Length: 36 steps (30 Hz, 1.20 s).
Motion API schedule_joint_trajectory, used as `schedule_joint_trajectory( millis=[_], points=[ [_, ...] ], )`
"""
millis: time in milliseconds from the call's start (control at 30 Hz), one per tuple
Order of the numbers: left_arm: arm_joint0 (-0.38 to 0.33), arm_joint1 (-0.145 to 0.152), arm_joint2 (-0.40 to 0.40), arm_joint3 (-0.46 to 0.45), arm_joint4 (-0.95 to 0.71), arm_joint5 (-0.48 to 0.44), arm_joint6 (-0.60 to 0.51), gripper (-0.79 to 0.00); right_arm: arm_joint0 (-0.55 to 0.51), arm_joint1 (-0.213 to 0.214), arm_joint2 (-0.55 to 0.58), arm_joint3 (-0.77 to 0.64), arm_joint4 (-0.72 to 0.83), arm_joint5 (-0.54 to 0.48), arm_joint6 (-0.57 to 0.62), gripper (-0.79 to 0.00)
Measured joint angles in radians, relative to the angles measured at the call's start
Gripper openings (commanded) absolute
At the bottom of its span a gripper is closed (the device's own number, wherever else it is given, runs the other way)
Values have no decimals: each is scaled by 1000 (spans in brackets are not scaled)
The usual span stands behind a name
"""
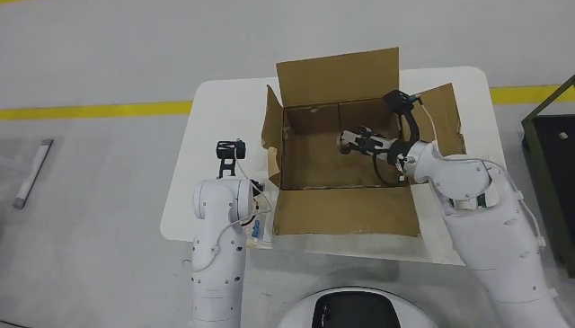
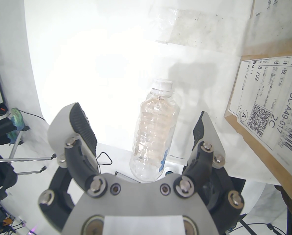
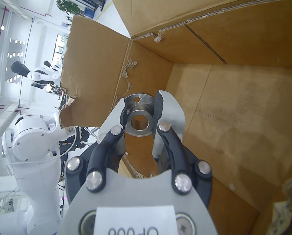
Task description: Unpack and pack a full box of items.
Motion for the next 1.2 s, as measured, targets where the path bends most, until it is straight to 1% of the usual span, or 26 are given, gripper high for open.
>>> schedule_joint_trajectory(
  millis=[67,167,300,367,567,700,800,1000,1200],
  points=[
    [0,0,0,0,0,0,0,0,-1,0,0,0,0,0,-1,-785],
    [0,0,0,0,0,0,0,0,-16,1,-10,-5,-24,1,-48,-785],
    [0,0,0,0,0,0,0,0,3,9,-8,-42,-125,-11,-118,-785],
    [0,0,0,0,0,0,0,0,14,15,7,-70,-172,-19,-132,-785],
    [0,0,0,0,0,0,0,0,36,38,42,-167,-406,13,-79,-785],
    [0,0,0,0,0,0,0,0,21,50,52,-232,-550,67,-15,-785],
    [0,0,0,0,0,0,0,0,-1,55,55,-279,-625,105,25,-785],
    [0,0,0,0,0,0,0,0,-61,60,70,-368,-676,156,48,-785],
    [0,0,0,0,0,0,0,0,-103,60,53,-383,-666,174,25,-785]
  ],
)
